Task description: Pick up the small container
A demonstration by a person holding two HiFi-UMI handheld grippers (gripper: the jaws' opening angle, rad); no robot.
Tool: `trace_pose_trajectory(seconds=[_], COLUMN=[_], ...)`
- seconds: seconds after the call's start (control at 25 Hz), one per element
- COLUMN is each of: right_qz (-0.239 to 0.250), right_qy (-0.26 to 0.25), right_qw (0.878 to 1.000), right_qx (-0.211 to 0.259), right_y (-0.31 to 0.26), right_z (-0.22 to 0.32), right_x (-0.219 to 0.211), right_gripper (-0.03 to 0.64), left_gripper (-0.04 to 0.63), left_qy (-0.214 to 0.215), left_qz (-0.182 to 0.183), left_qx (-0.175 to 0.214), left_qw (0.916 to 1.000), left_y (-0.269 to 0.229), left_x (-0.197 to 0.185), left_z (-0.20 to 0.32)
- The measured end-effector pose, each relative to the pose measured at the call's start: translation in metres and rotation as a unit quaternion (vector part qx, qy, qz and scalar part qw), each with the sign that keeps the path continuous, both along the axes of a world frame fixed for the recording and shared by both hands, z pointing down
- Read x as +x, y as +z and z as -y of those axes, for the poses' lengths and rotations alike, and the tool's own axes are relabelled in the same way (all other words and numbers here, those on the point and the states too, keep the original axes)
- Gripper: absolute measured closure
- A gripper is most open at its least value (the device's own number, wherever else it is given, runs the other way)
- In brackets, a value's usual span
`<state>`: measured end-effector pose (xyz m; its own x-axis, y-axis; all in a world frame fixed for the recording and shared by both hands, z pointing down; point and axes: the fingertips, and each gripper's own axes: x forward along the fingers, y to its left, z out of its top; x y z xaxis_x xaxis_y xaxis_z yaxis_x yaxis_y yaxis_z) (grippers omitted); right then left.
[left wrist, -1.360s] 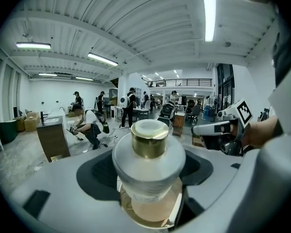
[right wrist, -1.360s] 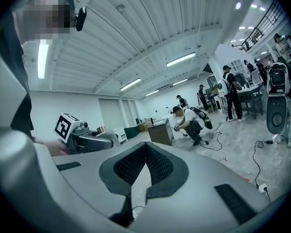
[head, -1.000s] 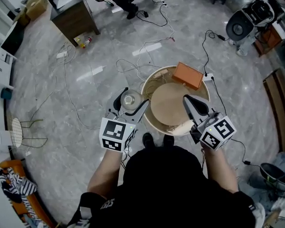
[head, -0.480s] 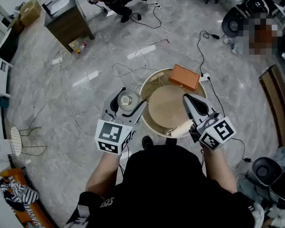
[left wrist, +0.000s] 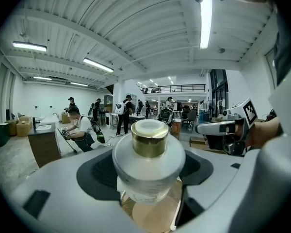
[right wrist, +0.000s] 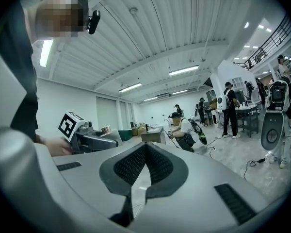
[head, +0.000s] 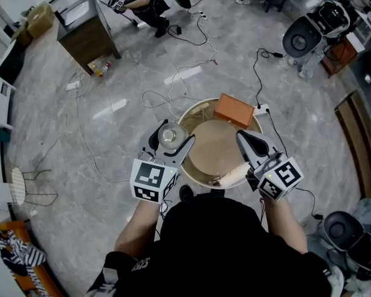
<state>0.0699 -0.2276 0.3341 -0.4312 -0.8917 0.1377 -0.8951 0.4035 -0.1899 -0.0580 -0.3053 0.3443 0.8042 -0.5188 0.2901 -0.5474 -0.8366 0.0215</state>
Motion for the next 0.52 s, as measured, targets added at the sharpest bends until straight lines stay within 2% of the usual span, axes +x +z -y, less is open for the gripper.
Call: trace_pose_trajectory(seconds=[0.52], right_qz=[-0.001], right_qy=[-0.024], right_qw=[1.000], right_qx=[-0.001], right_y=[-0.001], right_z=[0.002], right_x=[0.028], right_gripper=[0.606], left_gripper=[0.252], left_qy=[-0.011], left_qz=[0.011], left_qx=[-0.008], left_qw=[0.9998], left_y=[-0.002], left_x=[0.031], left_z=[-0.005])
